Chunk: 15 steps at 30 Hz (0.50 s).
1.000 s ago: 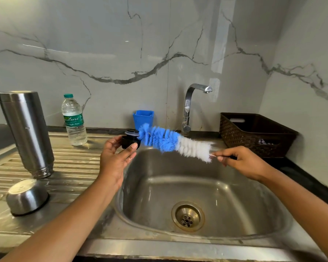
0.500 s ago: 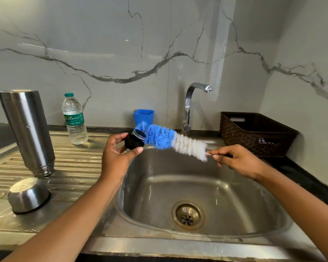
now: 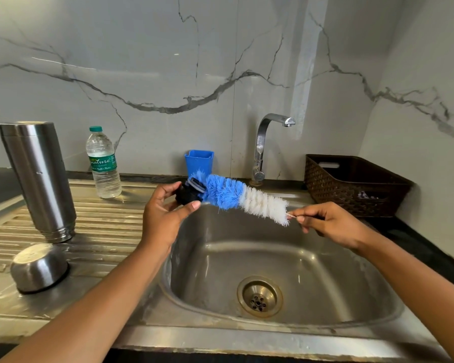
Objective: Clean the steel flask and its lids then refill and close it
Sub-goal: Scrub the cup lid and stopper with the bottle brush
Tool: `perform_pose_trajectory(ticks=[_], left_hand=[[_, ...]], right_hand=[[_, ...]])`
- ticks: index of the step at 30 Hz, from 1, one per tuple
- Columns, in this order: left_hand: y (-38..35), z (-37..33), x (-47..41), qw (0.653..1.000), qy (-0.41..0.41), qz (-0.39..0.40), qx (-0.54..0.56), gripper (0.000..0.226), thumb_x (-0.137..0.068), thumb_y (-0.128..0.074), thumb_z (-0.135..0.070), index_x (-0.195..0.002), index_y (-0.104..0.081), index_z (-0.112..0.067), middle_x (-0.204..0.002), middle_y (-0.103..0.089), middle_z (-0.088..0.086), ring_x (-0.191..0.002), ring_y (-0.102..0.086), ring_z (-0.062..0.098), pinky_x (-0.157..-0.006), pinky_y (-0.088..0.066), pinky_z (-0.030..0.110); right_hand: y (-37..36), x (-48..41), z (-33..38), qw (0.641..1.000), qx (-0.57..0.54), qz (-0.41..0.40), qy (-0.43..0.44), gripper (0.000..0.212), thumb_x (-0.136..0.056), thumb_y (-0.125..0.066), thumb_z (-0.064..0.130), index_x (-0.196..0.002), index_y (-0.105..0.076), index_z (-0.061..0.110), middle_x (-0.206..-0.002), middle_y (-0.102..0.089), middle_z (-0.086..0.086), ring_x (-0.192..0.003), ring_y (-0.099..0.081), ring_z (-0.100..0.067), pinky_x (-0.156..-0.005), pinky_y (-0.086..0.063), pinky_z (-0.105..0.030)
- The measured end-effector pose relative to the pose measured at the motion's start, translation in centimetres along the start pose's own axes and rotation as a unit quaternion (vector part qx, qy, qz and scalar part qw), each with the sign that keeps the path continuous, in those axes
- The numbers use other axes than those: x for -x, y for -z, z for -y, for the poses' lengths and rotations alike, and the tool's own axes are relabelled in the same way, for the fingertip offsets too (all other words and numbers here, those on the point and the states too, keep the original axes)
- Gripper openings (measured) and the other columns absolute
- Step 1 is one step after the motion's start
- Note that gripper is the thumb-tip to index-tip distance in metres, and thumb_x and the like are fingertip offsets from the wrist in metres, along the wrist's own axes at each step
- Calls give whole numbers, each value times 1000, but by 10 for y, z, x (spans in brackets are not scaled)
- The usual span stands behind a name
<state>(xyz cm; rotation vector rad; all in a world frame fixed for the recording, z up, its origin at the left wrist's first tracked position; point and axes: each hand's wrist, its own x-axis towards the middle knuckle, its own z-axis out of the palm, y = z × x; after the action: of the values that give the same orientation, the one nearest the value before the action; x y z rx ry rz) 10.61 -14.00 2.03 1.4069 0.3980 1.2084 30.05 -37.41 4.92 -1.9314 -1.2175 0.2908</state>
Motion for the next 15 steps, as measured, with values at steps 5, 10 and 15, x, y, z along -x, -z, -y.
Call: perform_pose_trajectory(ticks=[5,10,15], left_hand=[[10,1,-7,995,51,-18,78,47,-79,-67,4,-123,-55,-8,-110,-63,2,-75,-69,4,-67,-57,19],[6,2,-5,980,138,13,140,26,-86,-62,-5,-110,-62,-14,-91,-72,2,-71,-69,10,-61,-57,22],[10,-3,-7,964,180,-11,197,14,-90,-59,-12,-103,-63,-14,-88,-72,7,-70,-69,17,-56,-56,22]], right_hand=[[7,0,-2,1000,-17,4,-3,22,-92,-55,7,-101,-69,21,-58,-61,4,-47,-39,-2,-45,-30,-11],[1,-2,-7,1000,7,1,-4,20,-93,-53,3,-102,-69,-5,-58,-61,28,-53,-50,17,-53,-38,-3],[8,-1,-10,1000,0,-4,0,19,-92,-53,2,-98,-72,3,-63,-65,25,-56,-52,15,-54,-37,-3]])
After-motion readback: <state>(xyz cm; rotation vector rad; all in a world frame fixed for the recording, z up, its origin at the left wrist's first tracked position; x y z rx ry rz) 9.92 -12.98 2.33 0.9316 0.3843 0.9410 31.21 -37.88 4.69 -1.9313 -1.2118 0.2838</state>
